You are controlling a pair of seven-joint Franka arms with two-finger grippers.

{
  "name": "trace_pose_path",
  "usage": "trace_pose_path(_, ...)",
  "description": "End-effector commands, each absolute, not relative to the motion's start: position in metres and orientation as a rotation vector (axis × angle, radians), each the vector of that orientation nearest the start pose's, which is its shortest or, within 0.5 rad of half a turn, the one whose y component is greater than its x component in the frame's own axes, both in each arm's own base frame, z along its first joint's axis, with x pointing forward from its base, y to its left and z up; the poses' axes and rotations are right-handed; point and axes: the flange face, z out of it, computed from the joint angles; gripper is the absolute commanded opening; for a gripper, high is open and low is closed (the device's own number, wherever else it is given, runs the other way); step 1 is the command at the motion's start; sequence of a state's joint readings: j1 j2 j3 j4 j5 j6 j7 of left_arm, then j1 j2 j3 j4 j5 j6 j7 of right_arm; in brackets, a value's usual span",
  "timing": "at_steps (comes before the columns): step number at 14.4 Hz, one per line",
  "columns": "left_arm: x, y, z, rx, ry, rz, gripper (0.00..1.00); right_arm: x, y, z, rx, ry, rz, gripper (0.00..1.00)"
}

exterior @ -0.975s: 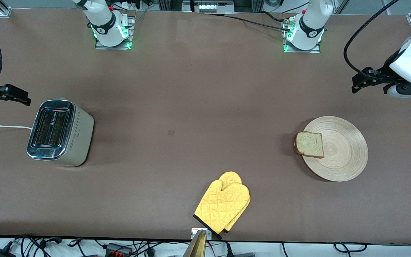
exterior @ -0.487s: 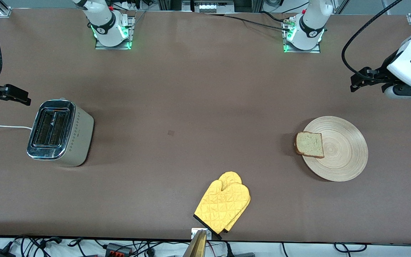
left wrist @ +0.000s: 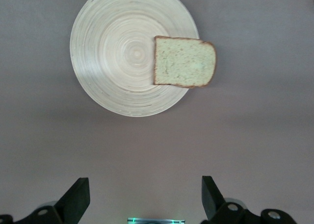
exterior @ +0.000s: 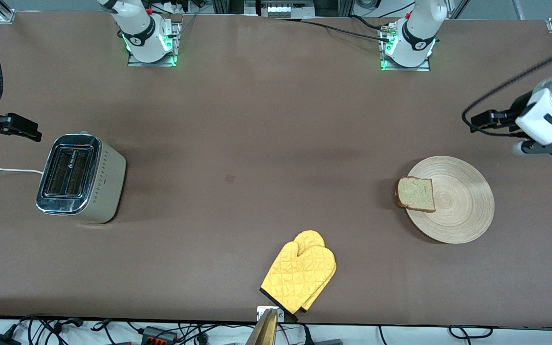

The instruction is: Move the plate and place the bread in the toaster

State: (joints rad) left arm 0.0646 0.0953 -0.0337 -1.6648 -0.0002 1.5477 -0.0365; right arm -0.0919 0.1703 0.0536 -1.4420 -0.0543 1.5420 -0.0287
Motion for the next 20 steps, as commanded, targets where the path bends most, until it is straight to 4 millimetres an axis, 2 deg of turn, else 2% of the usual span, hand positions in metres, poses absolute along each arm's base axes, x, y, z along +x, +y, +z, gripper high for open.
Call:
trace_pose_path(1, 0.580, 0.077, 0.496, -3.182, -0.061, 0.422, 1.00, 0.599, -0.029, 0.585, -3.149, 0.005, 0.119, 1.00)
trace_pose_path(2, 0.587, 0.106, 0.493, -3.262, -0.074, 0.400, 1.00, 0.599, -0.031, 0.585, -3.146, 0.010, 0.118, 1.00)
trace_pose_path(3, 0.599, 0.131, 0.482, -3.341, -0.105, 0.392, 1.00, 0.599, -0.031, 0.585, -3.144, 0.013, 0.118, 1.00)
trace_pose_path(4, 0.602, 0.160, 0.465, -3.407, -0.117, 0.394, 1.00, 0.599, -0.031, 0.585, -3.144, 0.013, 0.118, 1.00)
trace_pose_path(6, 0.602, 0.193, 0.429, -3.548, -0.055, 0.385, 1.00, 0.599, -0.031, 0.585, -3.144, 0.013, 0.118, 1.00)
trace_pose_path(10, 0.597, 0.273, 0.351, -3.760, -0.131, 0.310, 1.00, 0.599, -0.031, 0.585, -3.145, 0.013, 0.118, 1.00)
trace_pose_path(12, 0.604, 0.300, 0.305, -3.883, -0.052, 0.182, 1.00, 0.598, -0.032, 0.586, -3.147, 0.013, 0.119, 1.00)
trace_pose_path(14, 0.609, 0.319, 0.269, -3.963, 0.001, 0.053, 1.00, 0.598, -0.031, 0.586, -3.152, 0.010, 0.119, 1.00)
trace_pose_path(16, 0.600, 0.346, 0.231, -4.021, -0.050, -0.064, 1.00, 0.598, -0.031, 0.586, -3.150, 0.010, 0.119, 1.00)
trace_pose_path(18, 0.590, 0.358, 0.200, -4.091, -0.132, -0.166, 1.00, 0.598, -0.031, 0.587, -3.149, 0.008, 0.116, 1.00)
trace_pose_path(19, 0.589, 0.357, 0.185, -4.121, -0.146, -0.210, 1.00, 0.598, -0.031, 0.587, -3.150, 0.010, 0.116, 1.00)
trace_pose_path(20, 0.588, 0.357, 0.178, -4.139, -0.151, -0.250, 1.00, 0.597, -0.030, 0.587, -3.150, 0.010, 0.124, 1.00)
